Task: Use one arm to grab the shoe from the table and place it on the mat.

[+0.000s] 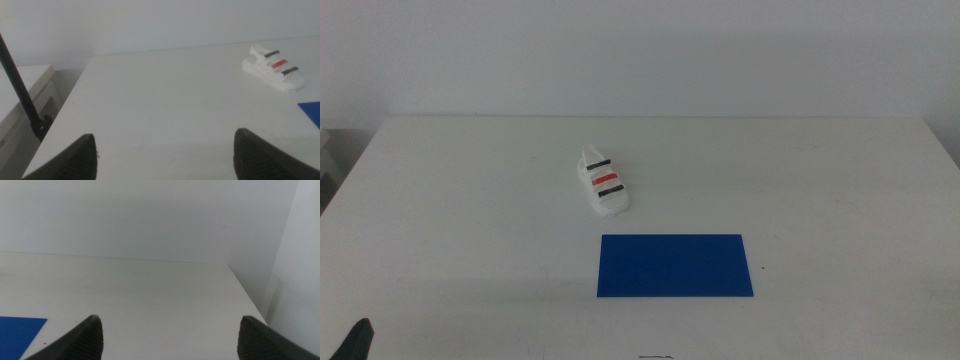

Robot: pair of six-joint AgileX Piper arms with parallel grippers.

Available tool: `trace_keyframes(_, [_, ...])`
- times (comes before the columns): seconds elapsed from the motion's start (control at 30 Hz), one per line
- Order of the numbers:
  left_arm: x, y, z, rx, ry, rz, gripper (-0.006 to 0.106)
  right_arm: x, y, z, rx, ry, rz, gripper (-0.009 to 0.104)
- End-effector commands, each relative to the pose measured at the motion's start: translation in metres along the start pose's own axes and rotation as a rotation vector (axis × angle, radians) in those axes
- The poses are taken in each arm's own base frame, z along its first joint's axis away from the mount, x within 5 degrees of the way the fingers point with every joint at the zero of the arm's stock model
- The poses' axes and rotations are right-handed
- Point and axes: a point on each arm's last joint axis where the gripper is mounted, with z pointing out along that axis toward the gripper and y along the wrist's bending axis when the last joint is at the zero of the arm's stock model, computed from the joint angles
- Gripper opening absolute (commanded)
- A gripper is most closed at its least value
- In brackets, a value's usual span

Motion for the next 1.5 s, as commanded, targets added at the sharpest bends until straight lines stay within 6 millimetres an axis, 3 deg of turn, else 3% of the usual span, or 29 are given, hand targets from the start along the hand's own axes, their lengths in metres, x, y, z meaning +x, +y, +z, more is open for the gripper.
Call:
trace_keyframes(0.0, [-0.026, 0.001, -0.007, 0.011, -0.120, -0.024, 0.094, -0.014, -0.001, -0.003, 0.008, -0.114, -0.014, 0.094])
trace_keyframes(0.13, [-0.064, 0.001, -0.015, 0.053, -0.056, -0.017, 0.094, -0.014, -0.001, -0.003, 0.008, -0.114, -0.014, 0.094])
trace_keyframes(0.33, [-0.123, 0.001, -0.016, 0.127, 0.207, 0.008, 0.094, -0.014, -0.001, -0.003, 0.008, -0.114, -0.014, 0.094])
trace_keyframes(0.5, [-0.174, -0.003, 0.002, 0.172, 0.290, 0.028, 0.094, -0.014, -0.001, -0.003, 0.008, -0.114, -0.014, 0.094])
trace_keyframes(0.6, [-0.191, -0.006, 0.018, 0.174, 0.312, 0.031, 0.094, -0.014, -0.001, -0.003, 0.008, -0.114, -0.014, 0.094])
trace_keyframes(0.73, [-0.195, -0.009, 0.044, 0.135, 0.389, -0.054, 0.094, -0.014, -0.001, -0.003, 0.008, -0.114, -0.014, 0.094])
trace_keyframes(1.0, [-0.181, -0.020, 0.104, 0.065, 0.532, -0.214, 0.094, -0.014, -0.001, -0.003, 0.008, -0.114, -0.014, 0.094])
trace_keyframes(1.23, [-0.197, -0.031, 0.167, 0.018, 0.689, -0.224, 0.094, -0.014, -0.001, -0.003, 0.008, -0.114, -0.014, 0.094])
trace_keyframes(1.47, [-0.197, -0.080, 0.236, -0.022, 0.771, -0.282, 0.094, -0.014, -0.001, -0.003, 0.008, -0.114, -0.014, 0.094])
